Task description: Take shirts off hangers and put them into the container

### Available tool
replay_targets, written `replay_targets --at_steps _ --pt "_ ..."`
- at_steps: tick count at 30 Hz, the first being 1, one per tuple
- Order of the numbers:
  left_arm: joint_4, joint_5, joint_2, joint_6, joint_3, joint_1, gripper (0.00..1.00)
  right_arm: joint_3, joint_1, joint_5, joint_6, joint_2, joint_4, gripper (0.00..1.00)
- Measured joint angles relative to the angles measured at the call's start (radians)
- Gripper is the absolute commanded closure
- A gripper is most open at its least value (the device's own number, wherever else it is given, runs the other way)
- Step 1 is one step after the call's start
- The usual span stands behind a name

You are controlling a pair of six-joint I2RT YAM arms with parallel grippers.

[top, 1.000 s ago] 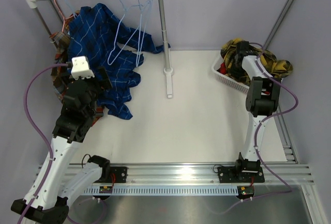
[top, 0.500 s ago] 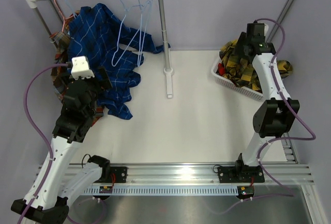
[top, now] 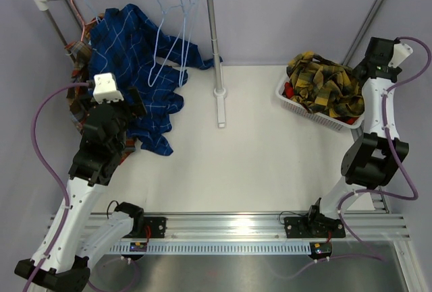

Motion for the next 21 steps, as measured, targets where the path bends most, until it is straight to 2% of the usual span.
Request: replay_targets --at_steps 11,21 --pt "0.000 0.021 0.002 -0.003 0.000 0.000 0.01 -0.002 -0.032 0.128 0.050 0.185 0.075 0.37" --pt "0.000 0.028 0.002 -0.008 0.000 0.000 0.01 0.010 -0.042 0.206 0.116 0.275 0.129 0.38"
